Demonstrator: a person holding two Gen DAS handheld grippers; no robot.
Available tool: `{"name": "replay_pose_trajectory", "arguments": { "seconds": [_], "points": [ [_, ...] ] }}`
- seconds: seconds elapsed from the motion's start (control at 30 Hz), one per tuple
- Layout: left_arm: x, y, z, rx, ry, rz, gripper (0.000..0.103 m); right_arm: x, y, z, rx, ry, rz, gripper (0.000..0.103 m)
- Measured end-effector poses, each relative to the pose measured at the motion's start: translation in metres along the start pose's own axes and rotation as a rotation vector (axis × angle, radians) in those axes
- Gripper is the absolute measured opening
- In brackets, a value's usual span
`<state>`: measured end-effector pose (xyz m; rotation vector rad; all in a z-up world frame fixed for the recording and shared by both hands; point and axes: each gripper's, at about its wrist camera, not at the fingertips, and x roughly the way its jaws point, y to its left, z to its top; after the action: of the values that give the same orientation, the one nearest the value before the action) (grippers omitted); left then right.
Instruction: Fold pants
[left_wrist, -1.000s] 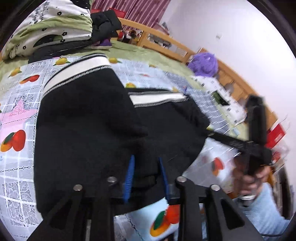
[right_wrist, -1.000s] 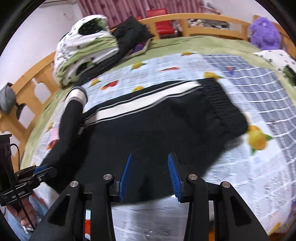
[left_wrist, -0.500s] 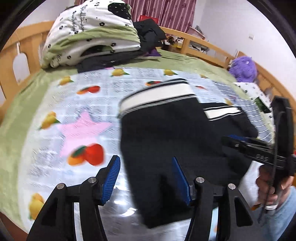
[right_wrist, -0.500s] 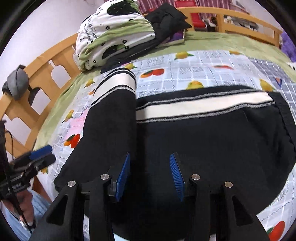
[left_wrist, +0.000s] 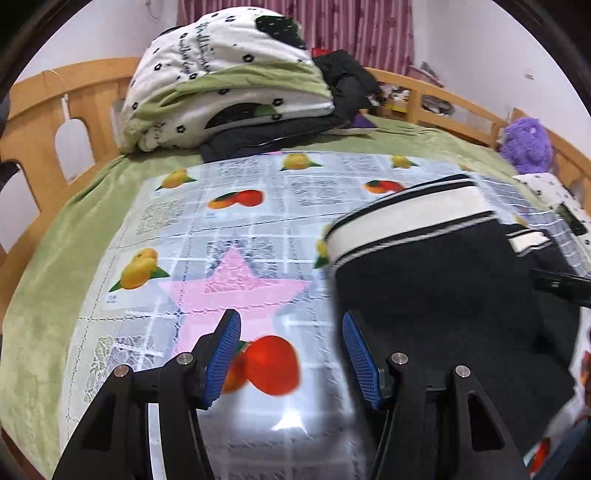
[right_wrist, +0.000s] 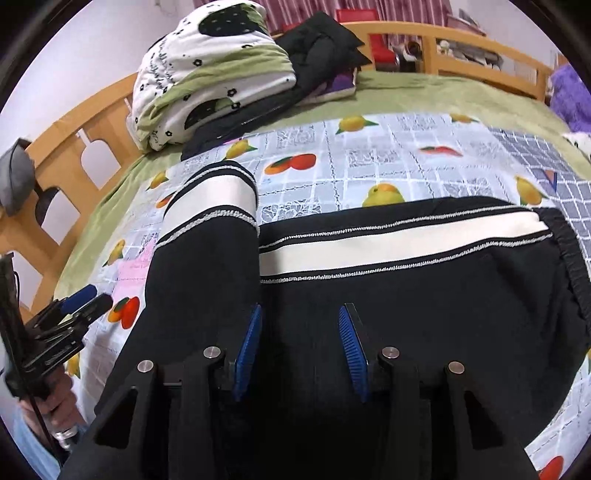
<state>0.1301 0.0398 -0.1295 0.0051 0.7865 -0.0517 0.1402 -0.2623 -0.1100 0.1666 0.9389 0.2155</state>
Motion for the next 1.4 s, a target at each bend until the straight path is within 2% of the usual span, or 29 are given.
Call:
{"name": "replay_pose_trajectory", "arguments": {
  "seconds": [0.17,0.27,0.43,0.53,0.7,0.8,0.9,0.97,1.0,1.13,1.17,1.27,1.4],
  "points": [
    [0.006,0.01,-0.008,-0.046,0.039,0.005,0.055,0.004,0.0,0.006,0.048,0.031,0.032,0.044],
    [0.003,0.014,-0.009,-0.078,0.052,-0.011,0.056,0.003,0.002,0.003,0.04,0.006,0.035,0.044],
    [-0.004,0.012,-0.01,-0.053,0.068,-0.003,0.056,0.015,-0.003,-0.001,0.087,0.03,0.083,0.044],
    [-0.009,0.014,-0.011,-0.067,0.086,-0.038,0.056,0.022,-0.004,-0.003,0.11,0.062,0.122,0.045],
    [-0.016,0.016,-0.01,-0.102,0.088,-0.098,0.056,0.015,-0.005,-0.004,0.123,0.047,0.22,0.045],
    [-0.019,0.015,-0.009,-0.135,0.073,-0.123,0.056,0.017,-0.002,-0.006,0.107,0.05,0.239,0.048],
    [-0.02,0.012,-0.007,-0.146,0.069,-0.15,0.056,0.032,0.004,-0.008,0.087,0.107,0.269,0.05],
    [-0.02,0.009,-0.006,-0.146,0.067,-0.15,0.056,0.039,0.008,-0.01,0.09,0.138,0.322,0.05],
    [-0.02,0.008,-0.006,-0.146,0.066,-0.148,0.056,0.04,0.008,-0.011,0.092,0.133,0.333,0.054],
    [-0.027,0.003,-0.004,-0.145,0.045,-0.167,0.056,0.046,0.02,-0.013,0.014,0.165,0.283,0.055],
    [-0.029,0.0,-0.004,-0.137,0.036,-0.166,0.056,0.045,0.02,-0.013,0.01,0.159,0.286,0.051],
    [-0.034,-0.005,-0.005,-0.12,0.02,-0.156,0.056,0.031,0.018,-0.01,-0.007,0.132,0.312,0.016],
    [-0.037,-0.008,-0.006,-0.126,0.022,-0.172,0.056,0.008,0.005,-0.008,0.022,0.084,0.393,0.014]
  ]
}}
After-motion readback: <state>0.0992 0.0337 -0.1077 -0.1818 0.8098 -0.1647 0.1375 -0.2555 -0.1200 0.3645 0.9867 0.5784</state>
